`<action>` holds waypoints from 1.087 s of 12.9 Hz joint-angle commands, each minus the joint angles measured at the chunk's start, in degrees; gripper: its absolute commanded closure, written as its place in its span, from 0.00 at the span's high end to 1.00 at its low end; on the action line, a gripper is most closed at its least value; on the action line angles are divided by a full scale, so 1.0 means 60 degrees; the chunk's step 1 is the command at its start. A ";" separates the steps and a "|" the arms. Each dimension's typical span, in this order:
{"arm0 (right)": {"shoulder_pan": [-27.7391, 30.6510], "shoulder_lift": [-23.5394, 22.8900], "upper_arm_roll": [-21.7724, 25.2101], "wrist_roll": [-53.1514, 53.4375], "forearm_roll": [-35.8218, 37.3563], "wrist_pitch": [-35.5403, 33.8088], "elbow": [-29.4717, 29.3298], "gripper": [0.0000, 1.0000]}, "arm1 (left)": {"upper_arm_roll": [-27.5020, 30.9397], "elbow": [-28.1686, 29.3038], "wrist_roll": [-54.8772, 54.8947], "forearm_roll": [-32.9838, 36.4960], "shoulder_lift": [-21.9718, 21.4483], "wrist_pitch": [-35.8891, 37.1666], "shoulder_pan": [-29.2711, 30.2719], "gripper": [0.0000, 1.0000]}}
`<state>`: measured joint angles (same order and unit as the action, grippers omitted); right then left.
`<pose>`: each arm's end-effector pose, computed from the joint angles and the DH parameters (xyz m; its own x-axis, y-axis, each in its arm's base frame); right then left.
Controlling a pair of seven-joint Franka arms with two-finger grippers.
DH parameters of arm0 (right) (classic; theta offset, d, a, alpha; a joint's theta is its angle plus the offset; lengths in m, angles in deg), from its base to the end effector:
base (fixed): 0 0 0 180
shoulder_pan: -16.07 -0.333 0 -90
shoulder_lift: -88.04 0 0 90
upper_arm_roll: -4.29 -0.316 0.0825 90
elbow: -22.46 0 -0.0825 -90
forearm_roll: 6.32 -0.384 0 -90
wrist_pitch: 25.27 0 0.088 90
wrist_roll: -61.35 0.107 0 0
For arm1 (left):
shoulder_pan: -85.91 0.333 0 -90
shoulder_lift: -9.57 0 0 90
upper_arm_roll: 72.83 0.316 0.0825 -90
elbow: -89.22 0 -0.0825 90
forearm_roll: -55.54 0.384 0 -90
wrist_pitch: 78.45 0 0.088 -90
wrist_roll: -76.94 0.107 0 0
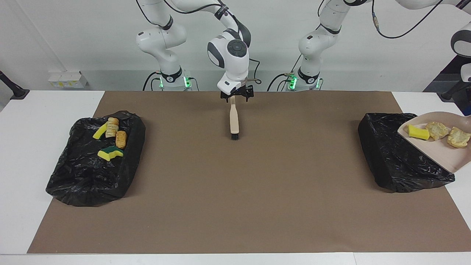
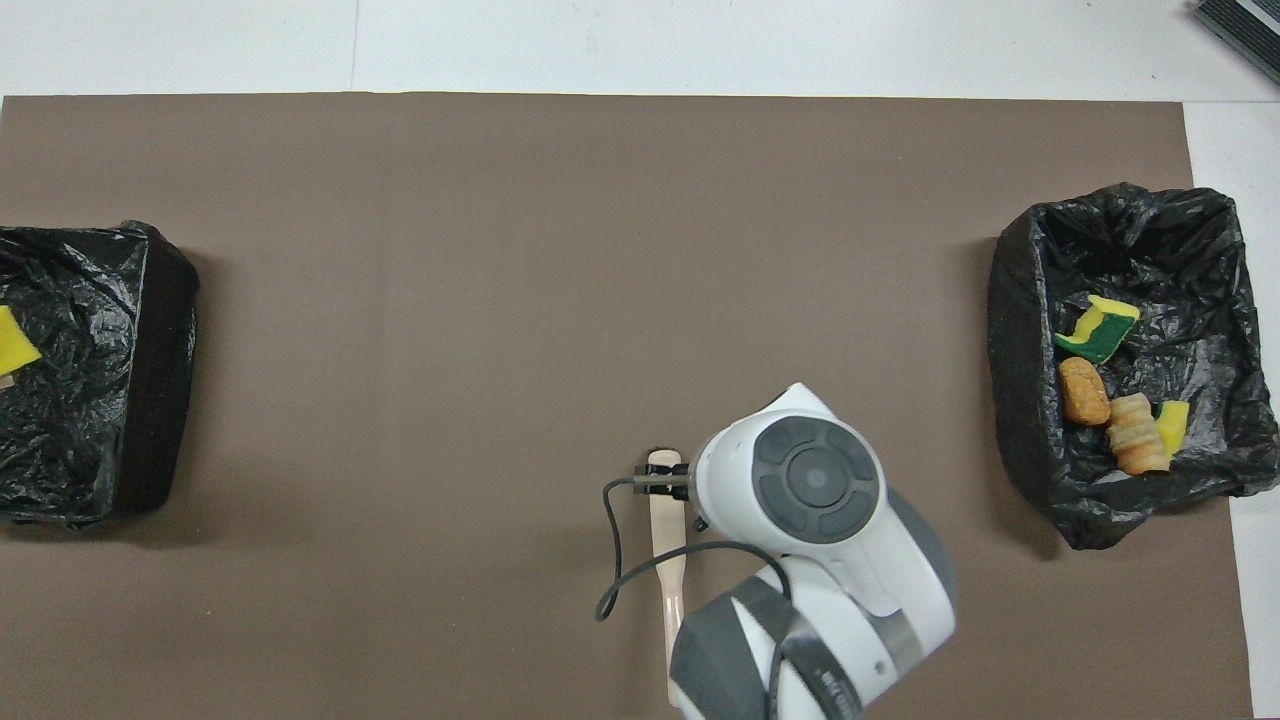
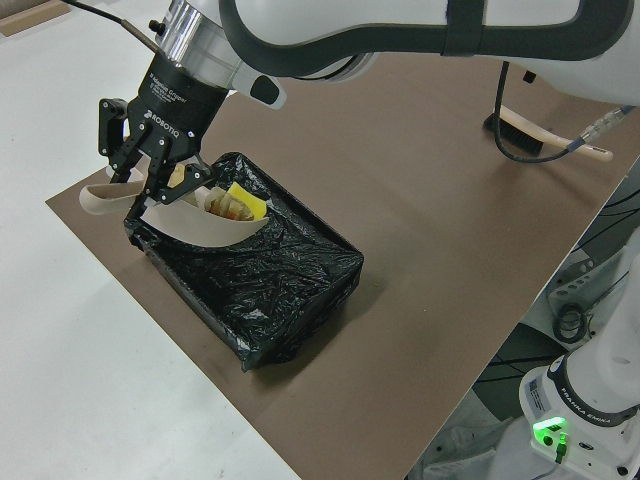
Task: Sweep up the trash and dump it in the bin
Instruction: 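Lay the brush on the mat and withdraw the right gripper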
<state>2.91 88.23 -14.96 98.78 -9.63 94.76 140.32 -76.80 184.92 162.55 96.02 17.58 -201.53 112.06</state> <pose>0.4647 0.2985 0.4407 0.9933 -0.1153 0.0016 -0.1149 -0.9913 -0.0642 0.5806 0.2687 0.5614 0.2221 -0.7642 -0.6056 -0.9637 -0.0775 -0.2556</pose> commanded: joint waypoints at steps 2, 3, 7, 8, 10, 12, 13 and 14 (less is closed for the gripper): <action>0.0816 -0.0120 -0.0101 -0.0262 0.0696 -0.0096 -0.0979 1.00 | 0.0105 0.1569 -0.0528 0.1730 -0.0982 -0.0508 -0.0270 0.00; 0.0976 -0.0062 -0.0101 -0.0335 0.0712 -0.0126 -0.1082 1.00 | 0.0105 0.1759 -0.0529 0.1909 -0.1128 -0.0464 -0.0344 0.00; 0.1328 0.0158 -0.0072 -0.0482 0.0726 -0.0871 -0.1813 1.00 | 0.0076 0.1674 -0.0427 0.2921 -0.1174 -0.0566 -0.0389 0.00; 0.1387 0.0173 -0.0058 -0.0744 0.0727 -0.1251 -0.2178 1.00 | 0.0061 0.1543 -0.0383 0.2820 -0.1174 -0.0624 -0.0388 0.00; 0.1723 0.0202 -0.0043 -0.1315 0.0712 -0.1925 -0.2882 1.00 | -0.0012 0.1498 -0.0484 0.2106 -0.1246 -0.0552 -0.0403 0.00; 0.2031 0.0348 -0.0028 -0.1682 0.0697 -0.2366 -0.3148 1.00 | -0.0027 0.1541 -0.0543 0.0542 -0.1363 -0.0406 -0.0680 0.00; 0.2279 0.0450 -0.0043 -0.1959 0.0697 -0.2411 -0.3192 1.00 | -0.0041 0.1585 -0.0543 -0.0119 -0.1364 -0.0130 -0.0812 0.00; 0.2485 0.0466 -0.0043 -0.2281 0.0683 -0.2426 -0.3207 1.00 | -0.0041 0.1629 -0.0572 -0.0879 -0.1422 0.0337 -0.1016 0.00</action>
<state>15.42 90.68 -14.59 88.27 -6.34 81.29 121.66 -77.54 193.33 160.22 96.24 10.76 -202.69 108.15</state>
